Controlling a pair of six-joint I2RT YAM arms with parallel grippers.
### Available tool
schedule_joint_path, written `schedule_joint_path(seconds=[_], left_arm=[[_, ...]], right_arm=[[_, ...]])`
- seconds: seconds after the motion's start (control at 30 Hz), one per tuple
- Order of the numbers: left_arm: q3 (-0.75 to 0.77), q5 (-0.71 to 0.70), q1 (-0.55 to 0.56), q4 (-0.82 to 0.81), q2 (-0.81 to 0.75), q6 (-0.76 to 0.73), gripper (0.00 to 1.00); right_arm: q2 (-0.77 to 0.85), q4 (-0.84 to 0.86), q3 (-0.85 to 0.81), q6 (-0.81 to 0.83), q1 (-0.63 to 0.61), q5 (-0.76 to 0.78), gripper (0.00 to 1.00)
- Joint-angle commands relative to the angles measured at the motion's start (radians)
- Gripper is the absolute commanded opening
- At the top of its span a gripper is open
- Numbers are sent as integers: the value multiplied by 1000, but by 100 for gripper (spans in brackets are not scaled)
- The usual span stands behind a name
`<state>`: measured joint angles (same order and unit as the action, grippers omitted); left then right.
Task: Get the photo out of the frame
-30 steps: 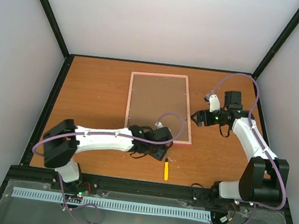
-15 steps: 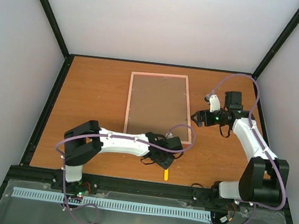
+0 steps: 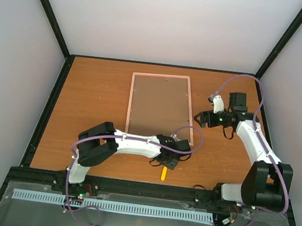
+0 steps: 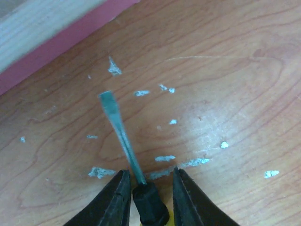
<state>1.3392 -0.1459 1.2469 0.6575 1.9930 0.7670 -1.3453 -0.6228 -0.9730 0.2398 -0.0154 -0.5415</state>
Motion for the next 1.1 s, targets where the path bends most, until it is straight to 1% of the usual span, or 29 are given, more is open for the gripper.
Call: schedule_joint_path(seconds=[0.0,0.13,0.2,0.3,0.43,0.57,0.7,0.8,0.87,0.97,1.07], left_arm=[[47,-36,2,36,34,19,24],[54,-17,-30,26,38,8,17],[40,2,-49,14,26,-2,12],[30,48,-74,11,0,-15,1],[21,43,-78,7,-65,-43,1],[0,-29,-91,-3,-162,-51,1],[-58,-75,-146,-118,-311,-29,1],[-105,-102,-182,-259,-418,-14,1],[-124,-136,-194,-338,-466,10,1],[-150,-190,-202,-458,-521,30,1],[-203,-236,-206,-602,-555,53,1]], right_arm=[[20,15,9,6,5,-30,91],[18,15,8,3,4,-41,91],[16,15,8,0,4,-54,91],[2,14,8,-11,5,-69,91],[-8,9,5,-6,4,-77,90],[21,10,-10,-6,14,-74,89],[55,-49,-46,-8,27,-176,88],[76,-60,-37,-23,25,-313,86],[87,-28,-6,-45,22,-417,83],[115,41,43,-75,12,-557,83],[149,87,73,-90,-38,-641,83]])
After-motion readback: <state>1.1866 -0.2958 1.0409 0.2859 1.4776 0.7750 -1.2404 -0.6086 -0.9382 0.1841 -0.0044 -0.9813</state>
